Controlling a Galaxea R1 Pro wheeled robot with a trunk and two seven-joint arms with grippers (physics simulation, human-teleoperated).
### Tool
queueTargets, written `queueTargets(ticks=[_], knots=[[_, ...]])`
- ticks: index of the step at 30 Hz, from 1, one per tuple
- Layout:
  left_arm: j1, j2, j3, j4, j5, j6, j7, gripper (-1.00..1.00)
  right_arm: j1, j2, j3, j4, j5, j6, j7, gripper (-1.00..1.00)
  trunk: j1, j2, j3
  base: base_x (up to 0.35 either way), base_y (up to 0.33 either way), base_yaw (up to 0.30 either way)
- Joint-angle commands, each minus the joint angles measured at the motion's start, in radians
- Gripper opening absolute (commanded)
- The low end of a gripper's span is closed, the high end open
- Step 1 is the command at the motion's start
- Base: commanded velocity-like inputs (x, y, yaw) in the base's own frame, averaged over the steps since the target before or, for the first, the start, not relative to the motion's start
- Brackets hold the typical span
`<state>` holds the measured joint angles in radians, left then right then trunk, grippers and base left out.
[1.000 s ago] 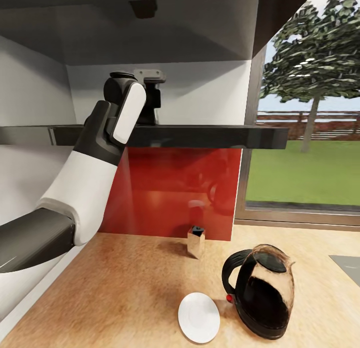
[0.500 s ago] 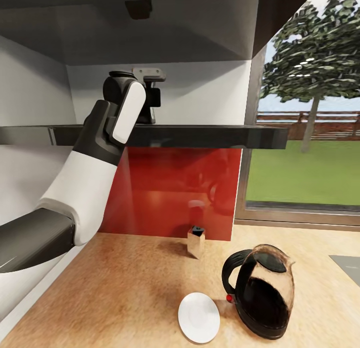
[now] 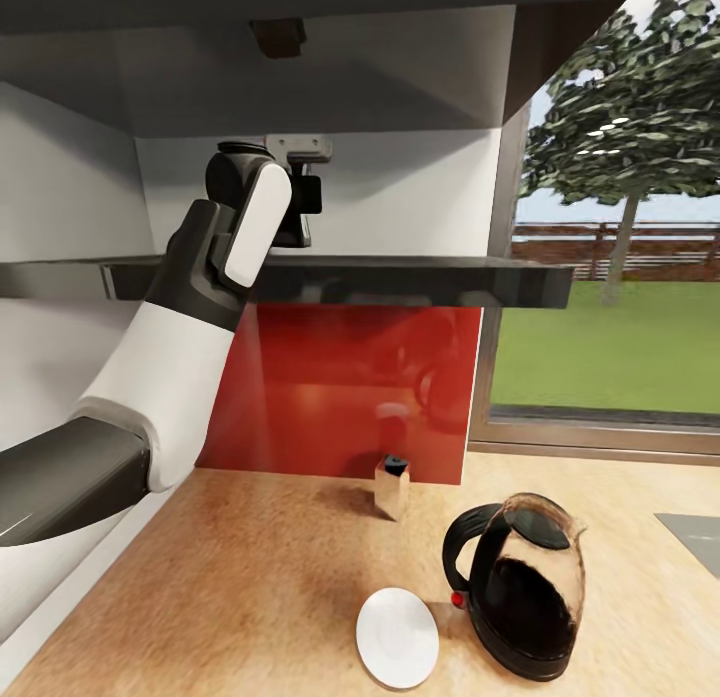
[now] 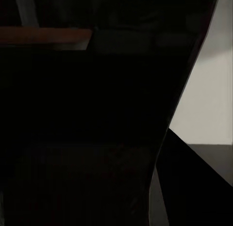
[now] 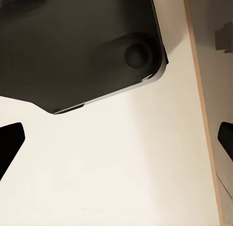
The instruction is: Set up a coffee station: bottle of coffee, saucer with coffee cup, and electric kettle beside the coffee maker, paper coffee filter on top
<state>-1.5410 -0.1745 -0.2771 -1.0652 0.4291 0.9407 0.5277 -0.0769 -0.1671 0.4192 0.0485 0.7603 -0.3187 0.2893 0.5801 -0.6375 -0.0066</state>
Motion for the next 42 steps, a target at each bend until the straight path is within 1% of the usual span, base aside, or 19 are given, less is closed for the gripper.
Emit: queueTargets(ticks=[1, 5, 13, 16, 32, 42], knots=[[-0.001, 0.0, -0.001, 0.0, 0.008, 0.003, 0.008, -1.0, -0.001, 0.0, 0.0, 0.002, 0.002, -0.005, 0.001, 1.0, -0.004, 0.007, 0.003, 0.0, 0.0, 0.0], [-0.001, 0.0, -0.001, -0.001, 0.008, 0.003, 0.008, -1.0, -0.001, 0.0, 0.0, 0.002, 0.002, -0.005, 0.001, 1.0, -0.019, 0.035, 0.015, 0.0, 0.0, 0.0], [0.0, 0.0, -0.001, -0.004, 0.008, 0.003, 0.008, -1.0, -0.001, 0.0, 0.0, 0.002, 0.002, -0.005, 0.001, 1.0, -0.019, 0.035, 0.015, -0.006, 0.0, 0.0], [-0.001, 0.0, -0.001, -0.004, 0.009, 0.003, 0.008, -1.0, -0.001, 0.0, 0.0, 0.002, 0.002, -0.005, 0.001, 1.0, -0.019, 0.035, 0.015, -0.181, 0.0, 0.0], [-0.001, 0.0, -0.002, -0.004, 0.01, 0.004, 0.008, -1.0, -0.001, 0.0, -0.001, -0.005, 0.002, -0.005, 0.001, 1.0, -0.019, 0.035, 0.015, -0.313, 0.0, 0.0], [-0.001, 0.0, -0.002, -0.005, 0.012, 0.004, 0.008, -1.0, -0.001, 0.0, -0.003, -0.003, -0.005, -0.005, 0.001, 1.0, -0.019, 0.035, 0.015, -0.331, 0.0, 0.0]])
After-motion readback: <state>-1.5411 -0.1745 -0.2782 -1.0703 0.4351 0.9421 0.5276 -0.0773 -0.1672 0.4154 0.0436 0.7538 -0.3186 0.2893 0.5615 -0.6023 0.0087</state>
